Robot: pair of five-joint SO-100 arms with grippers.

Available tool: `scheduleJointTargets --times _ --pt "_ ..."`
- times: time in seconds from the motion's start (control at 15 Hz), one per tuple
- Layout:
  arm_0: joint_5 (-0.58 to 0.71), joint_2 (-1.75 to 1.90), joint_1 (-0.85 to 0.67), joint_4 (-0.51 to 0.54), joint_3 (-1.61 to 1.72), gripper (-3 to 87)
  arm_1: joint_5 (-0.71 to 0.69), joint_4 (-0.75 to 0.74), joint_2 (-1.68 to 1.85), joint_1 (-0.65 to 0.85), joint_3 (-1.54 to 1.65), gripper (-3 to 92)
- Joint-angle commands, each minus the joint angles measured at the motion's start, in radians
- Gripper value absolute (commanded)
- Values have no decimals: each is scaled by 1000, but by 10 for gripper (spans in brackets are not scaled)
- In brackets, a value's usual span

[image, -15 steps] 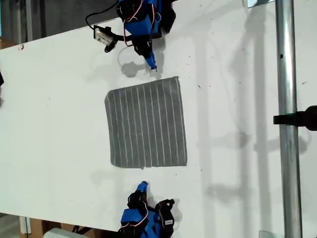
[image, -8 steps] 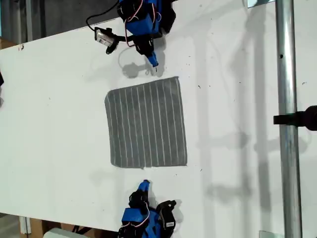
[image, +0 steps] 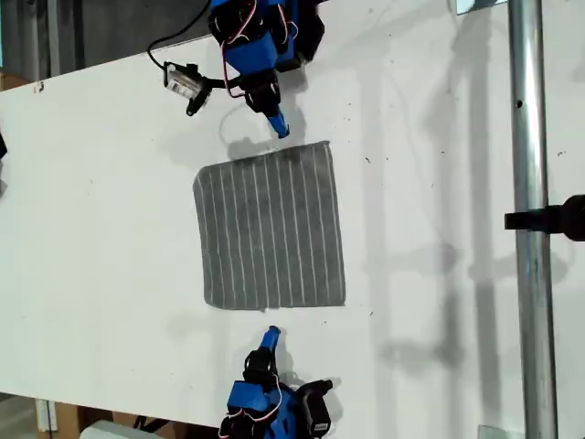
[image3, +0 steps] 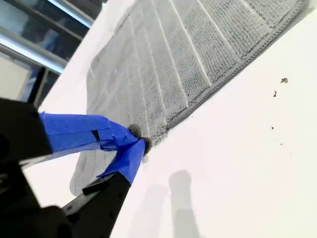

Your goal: Grasp corners of a towel and fold twice.

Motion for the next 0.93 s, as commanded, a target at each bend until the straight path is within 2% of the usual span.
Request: scheduleJointTargets --times 0.0,0.07,0.2,0.4,0.47,0.53,0.6,0.67,0.87 --pt "8 6 -2 -23 8 -29 -132 78 -471 -31 -426 -2" --pt "8 6 2 -23 8 -29 -190 189 -670 -49 -607 -2" --pt "11 6 3 -23 8 -29 -299 301 -937 -94 -834 -2" --pt "14 6 3 -23 8 -29 -407 353 -1029 -123 -888 38" --pt "14 6 5 -23 8 -29 -419 371 -1049 -126 -907 128" --pt "14 6 5 -23 8 -29 -430 376 -1065 -127 -914 272" --pt "14 6 6 -23 8 -29 -451 394 -1085 -123 -930 372" --pt "14 6 6 -23 8 -29 -460 420 -1101 -114 -953 424" --pt "14 6 11 -23 8 -29 -462 440 -1114 -91 -928 431"
